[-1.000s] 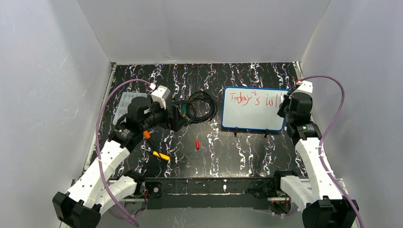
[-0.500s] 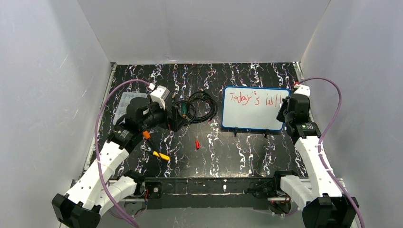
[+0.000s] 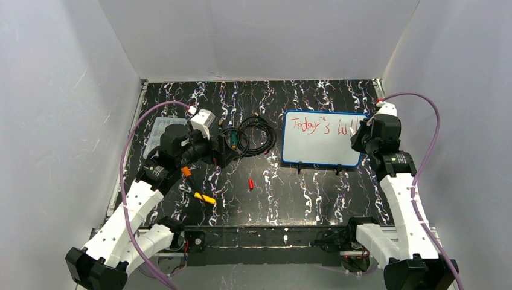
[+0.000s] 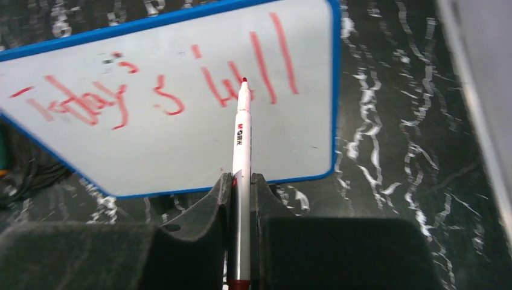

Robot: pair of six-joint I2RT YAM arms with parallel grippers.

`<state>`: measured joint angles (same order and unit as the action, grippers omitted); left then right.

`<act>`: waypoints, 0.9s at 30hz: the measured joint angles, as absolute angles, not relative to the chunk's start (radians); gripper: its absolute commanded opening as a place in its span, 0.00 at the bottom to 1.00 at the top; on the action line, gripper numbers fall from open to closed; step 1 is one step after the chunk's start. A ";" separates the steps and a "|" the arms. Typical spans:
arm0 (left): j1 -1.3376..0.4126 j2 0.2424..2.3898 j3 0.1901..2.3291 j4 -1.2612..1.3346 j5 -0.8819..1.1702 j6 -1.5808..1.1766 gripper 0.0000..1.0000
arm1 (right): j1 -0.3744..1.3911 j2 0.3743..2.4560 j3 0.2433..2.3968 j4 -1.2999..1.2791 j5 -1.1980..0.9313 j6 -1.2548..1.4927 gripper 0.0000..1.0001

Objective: Write a sentence on the whiteboard

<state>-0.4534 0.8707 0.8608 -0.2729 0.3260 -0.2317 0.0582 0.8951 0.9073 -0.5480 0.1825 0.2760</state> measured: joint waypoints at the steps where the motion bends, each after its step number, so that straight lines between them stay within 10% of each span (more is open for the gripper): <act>1: -0.453 0.871 0.861 -0.273 0.326 -0.232 0.90 | 0.058 0.895 0.916 -0.547 0.145 0.273 0.01; 11: -0.453 0.876 0.860 -0.272 0.325 -0.232 0.90 | 0.266 0.889 0.829 -0.485 -0.162 0.252 0.01; 27: -0.453 0.893 0.859 -0.269 0.322 -0.231 0.90 | 0.559 0.865 0.620 -0.247 0.066 0.319 0.01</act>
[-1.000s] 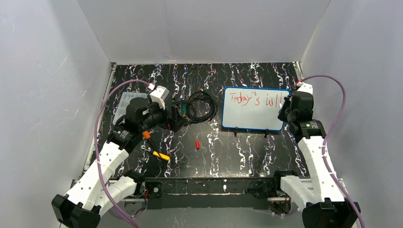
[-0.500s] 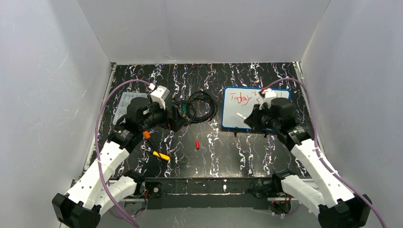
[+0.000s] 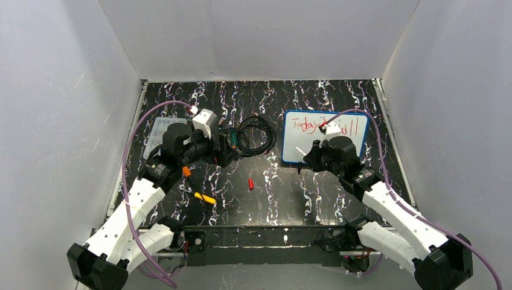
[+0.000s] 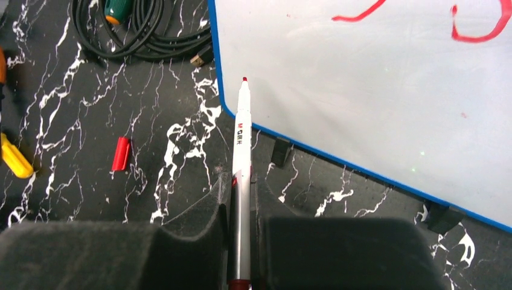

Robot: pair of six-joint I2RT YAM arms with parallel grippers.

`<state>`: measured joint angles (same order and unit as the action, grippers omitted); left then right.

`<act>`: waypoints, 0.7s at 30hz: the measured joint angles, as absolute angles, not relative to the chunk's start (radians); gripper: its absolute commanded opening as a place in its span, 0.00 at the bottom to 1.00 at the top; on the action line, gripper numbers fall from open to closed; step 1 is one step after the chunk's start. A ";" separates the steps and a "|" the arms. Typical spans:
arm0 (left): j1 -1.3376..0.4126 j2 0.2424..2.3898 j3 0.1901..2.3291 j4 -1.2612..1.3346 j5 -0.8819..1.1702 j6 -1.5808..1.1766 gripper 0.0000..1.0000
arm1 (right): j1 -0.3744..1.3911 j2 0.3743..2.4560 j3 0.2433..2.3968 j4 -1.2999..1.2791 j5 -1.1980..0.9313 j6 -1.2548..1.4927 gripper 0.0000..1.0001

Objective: Write a sentence on the whiteboard

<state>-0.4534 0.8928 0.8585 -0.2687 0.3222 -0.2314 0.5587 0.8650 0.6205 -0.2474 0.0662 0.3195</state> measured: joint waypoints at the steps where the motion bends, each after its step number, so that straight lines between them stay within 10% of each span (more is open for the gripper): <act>1: -0.453 0.894 0.859 -0.269 0.322 -0.231 0.90 | 0.559 0.870 0.619 -0.234 0.072 0.320 0.01; 21: -0.453 0.902 0.858 -0.268 0.322 -0.231 0.90 | 0.559 0.965 0.593 -0.120 0.105 0.330 0.01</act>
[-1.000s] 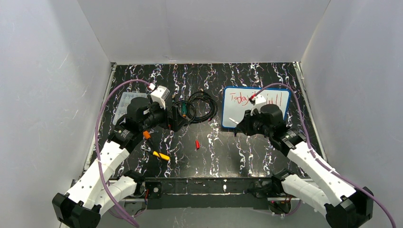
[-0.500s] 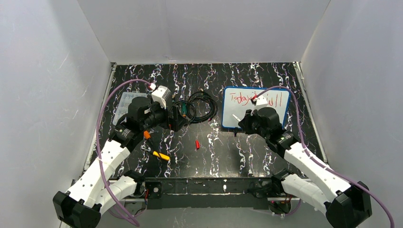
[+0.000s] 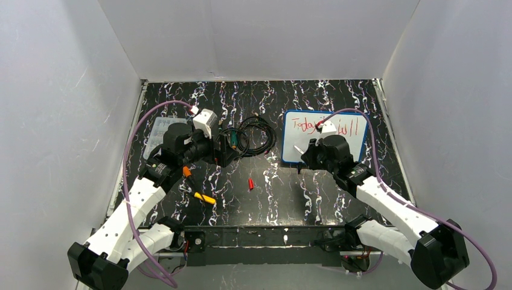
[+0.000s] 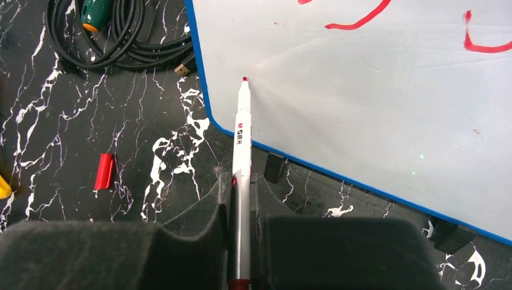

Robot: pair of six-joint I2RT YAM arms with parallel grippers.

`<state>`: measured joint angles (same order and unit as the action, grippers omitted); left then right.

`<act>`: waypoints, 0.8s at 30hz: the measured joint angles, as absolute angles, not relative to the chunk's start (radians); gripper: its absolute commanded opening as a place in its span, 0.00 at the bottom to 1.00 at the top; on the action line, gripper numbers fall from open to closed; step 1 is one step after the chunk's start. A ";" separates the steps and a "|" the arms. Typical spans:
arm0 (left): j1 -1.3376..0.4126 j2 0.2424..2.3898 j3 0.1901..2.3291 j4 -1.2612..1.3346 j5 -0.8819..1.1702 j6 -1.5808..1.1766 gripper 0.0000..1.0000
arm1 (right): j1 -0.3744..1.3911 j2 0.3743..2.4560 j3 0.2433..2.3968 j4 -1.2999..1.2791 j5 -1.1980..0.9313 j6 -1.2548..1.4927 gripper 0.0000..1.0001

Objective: Write a sentence on the whiteboard

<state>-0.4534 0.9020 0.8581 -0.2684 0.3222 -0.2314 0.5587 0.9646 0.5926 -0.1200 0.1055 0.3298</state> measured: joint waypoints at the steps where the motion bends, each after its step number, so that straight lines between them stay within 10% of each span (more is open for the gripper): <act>1: -0.453 0.902 0.858 -0.268 0.322 -0.231 0.90 | 0.559 0.969 0.593 -0.119 0.105 0.329 0.01; 24: -0.453 0.904 0.857 -0.268 0.322 -0.231 0.90 | 0.565 1.003 0.579 -0.155 0.110 0.311 0.01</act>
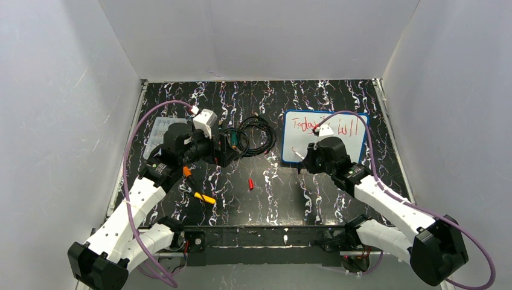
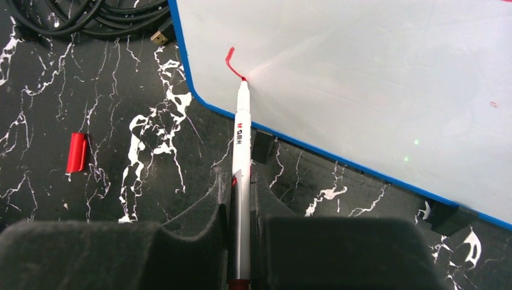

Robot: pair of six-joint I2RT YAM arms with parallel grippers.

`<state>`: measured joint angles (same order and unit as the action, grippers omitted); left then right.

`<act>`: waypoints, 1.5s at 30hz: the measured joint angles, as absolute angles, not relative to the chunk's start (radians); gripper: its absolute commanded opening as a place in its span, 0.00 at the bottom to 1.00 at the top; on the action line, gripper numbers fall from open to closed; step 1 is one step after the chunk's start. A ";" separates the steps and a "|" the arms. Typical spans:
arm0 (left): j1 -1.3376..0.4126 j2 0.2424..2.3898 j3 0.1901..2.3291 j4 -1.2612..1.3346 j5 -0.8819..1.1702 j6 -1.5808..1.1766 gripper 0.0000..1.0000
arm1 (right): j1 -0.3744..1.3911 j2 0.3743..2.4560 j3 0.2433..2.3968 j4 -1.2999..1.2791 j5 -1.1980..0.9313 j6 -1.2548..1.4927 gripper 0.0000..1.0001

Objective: Write a sentence on the whiteboard

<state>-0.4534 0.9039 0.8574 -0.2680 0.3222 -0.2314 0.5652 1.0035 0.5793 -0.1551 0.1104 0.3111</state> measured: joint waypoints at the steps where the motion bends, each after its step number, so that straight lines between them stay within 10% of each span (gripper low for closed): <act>1: -0.453 0.904 0.857 -0.268 0.322 -0.231 0.90 | 0.565 0.999 0.579 -0.163 0.118 0.311 0.01; 45: -0.453 0.913 0.857 -0.262 0.323 -0.232 0.90 | 0.565 0.929 0.586 -0.080 0.136 0.308 0.01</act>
